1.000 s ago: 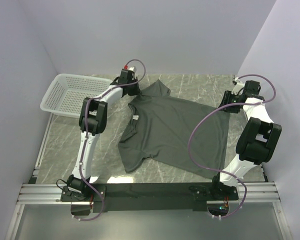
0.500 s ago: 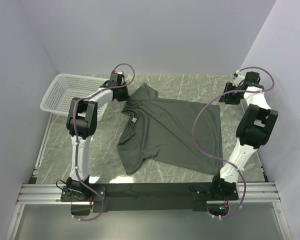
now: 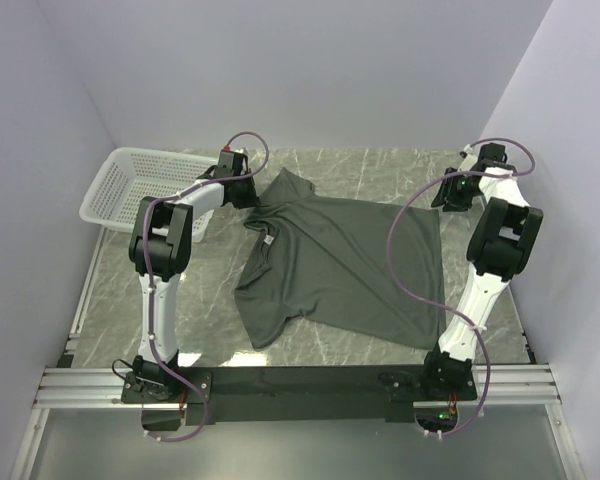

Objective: Fold and stack the t-shirts
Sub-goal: Fold the tshirt

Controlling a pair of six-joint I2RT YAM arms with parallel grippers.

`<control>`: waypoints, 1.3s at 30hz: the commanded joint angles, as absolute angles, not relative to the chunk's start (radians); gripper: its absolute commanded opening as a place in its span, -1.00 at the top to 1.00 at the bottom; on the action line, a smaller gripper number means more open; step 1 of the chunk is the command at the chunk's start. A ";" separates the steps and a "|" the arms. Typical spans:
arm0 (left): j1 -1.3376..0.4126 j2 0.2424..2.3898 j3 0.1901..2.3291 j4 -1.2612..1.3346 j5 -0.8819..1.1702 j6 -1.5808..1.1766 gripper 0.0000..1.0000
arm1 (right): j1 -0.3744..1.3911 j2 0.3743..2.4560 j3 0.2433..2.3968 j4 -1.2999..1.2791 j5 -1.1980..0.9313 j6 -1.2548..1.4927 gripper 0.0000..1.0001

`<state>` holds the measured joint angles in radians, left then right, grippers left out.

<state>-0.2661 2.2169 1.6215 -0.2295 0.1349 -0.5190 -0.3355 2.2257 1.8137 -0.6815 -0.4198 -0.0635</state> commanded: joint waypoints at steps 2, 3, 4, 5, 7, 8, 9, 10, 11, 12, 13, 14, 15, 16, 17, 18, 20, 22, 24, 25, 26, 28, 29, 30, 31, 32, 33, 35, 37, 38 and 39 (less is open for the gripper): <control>-0.270 2.151 1.617 -0.213 0.158 -0.525 0.99 | -0.322 2.270 1.891 -0.709 -0.396 -0.031 0.03; -0.270 2.148 1.617 -0.215 0.158 -0.523 0.99 | -0.319 2.279 1.910 -0.715 -0.393 -0.022 0.04; -0.270 2.148 1.617 -0.215 0.160 -0.522 0.99 | -0.318 2.287 1.919 -0.719 -0.393 -0.017 0.04; -0.268 2.148 1.618 -0.218 0.163 -0.522 0.99 | -0.316 2.298 1.924 -0.719 -0.391 -0.012 0.04; -0.270 2.146 1.620 -0.216 0.163 -0.519 0.99 | -0.313 2.309 1.943 -0.727 -0.388 -0.005 0.07; -0.270 2.146 1.623 -0.219 0.163 -0.518 0.99 | -0.311 2.316 1.950 -0.732 -0.391 -0.003 0.09; -0.270 2.148 1.626 -0.221 0.163 -0.517 0.99 | -0.311 2.319 1.957 -0.735 -0.393 -0.002 0.13; -0.270 2.148 1.628 -0.222 0.163 -0.515 0.99 | -0.308 2.321 1.957 -0.738 -0.393 -0.002 0.14; -0.270 2.148 1.631 -0.224 0.164 -0.515 0.99 | -0.308 2.321 1.956 -0.738 -0.390 -0.002 0.15; -0.270 2.148 1.632 -0.225 0.164 -0.515 0.99 | -0.308 2.319 1.950 -0.738 -0.388 -0.002 0.15; -0.270 2.148 1.634 -0.224 0.164 -0.515 0.99 | -0.308 2.319 1.947 -0.733 -0.388 -0.002 0.16; -0.270 2.146 1.634 -0.224 0.163 -0.515 0.99 | -0.308 2.318 1.942 -0.735 -0.387 -0.002 0.16; -0.270 2.148 1.635 -0.225 0.164 -0.517 0.99 | -0.308 2.319 1.944 -0.735 -0.387 -0.002 0.20; -0.268 2.146 1.635 -0.224 0.166 -0.515 0.99 | -0.308 2.321 1.944 -0.739 -0.390 -0.002 0.23; -0.268 2.146 1.635 -0.224 0.164 -0.517 0.99 | -0.308 2.321 1.944 -0.739 -0.396 -0.002 0.34; -0.270 2.145 1.635 -0.222 0.166 -0.515 0.99 | -0.308 2.321 1.944 -0.736 -0.399 -0.002 0.41; -0.270 2.143 1.637 -0.221 0.172 -0.515 0.99 | -0.308 2.316 1.945 -0.738 -0.413 -0.002 0.64; -0.270 2.134 1.637 -0.206 0.176 -0.512 0.99 | -0.308 2.297 1.939 -0.727 -0.420 -0.002 0.80; -0.270 2.117 1.632 -0.189 0.186 -0.508 0.99 | -0.311 2.270 1.910 -0.700 -0.433 -0.002 1.00; -0.270 2.114 1.635 -0.183 0.190 -0.506 0.99 | -0.311 2.234 1.876 -0.686 -0.436 -0.002 1.00; -0.270 2.109 1.637 -0.180 0.195 -0.500 0.99 | -0.311 2.215 1.856 -0.671 -0.440 -0.002 1.00; -0.270 2.097 1.640 -0.175 0.209 -0.497 0.99 | -0.314 2.157 1.816 -0.634 -0.457 -0.002 1.00; -0.268 2.092 1.637 -0.169 0.215 -0.495 0.99 | -0.314 2.139 1.775 -0.620 -0.463 -0.002 1.00; -0.268 2.083 1.634 -0.166 0.219 -0.495 0.99 | -0.316 2.123 1.754 -0.609 -0.472 -0.002 1.00; -0.268 2.079 1.631 -0.164 0.238 -0.494 0.99 | -0.314 2.091 1.734 -0.588 -0.486 -0.002 1.00; -0.268 2.068 1.622 -0.158 0.248 -0.489 0.99 | -0.316 2.077 1.695 -0.580 -0.498 -0.002 1.00; -0.270 2.062 1.612 -0.153 0.259 -0.486 0.99 | -0.318 2.063 1.677 -0.565 -0.508 -0.002 1.00; -0.270 2.051 1.585 -0.141 0.290 -0.474 0.99 | -0.319 2.025 1.623 -0.543 -0.523 -0.002 1.00; -0.268 2.040 1.574 -0.138 0.305 -0.463 0.99 | -0.319 2.000 1.595 -0.525 -0.538 -0.005 1.00; -0.268 2.034 1.571 -0.143 0.313 -0.454 0.99 | -0.324 1.991 1.570 -0.517 -0.549 -0.006 1.00; -0.268 2.033 1.569 -0.146 0.313 -0.450 0.99 | -0.325 1.984 1.556 -0.505 -0.557 -0.005 1.00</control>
<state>-0.2661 2.0888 1.5848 -0.1810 0.2626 -0.4873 -0.3168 2.0426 1.5932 -0.5755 -0.5098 -0.0044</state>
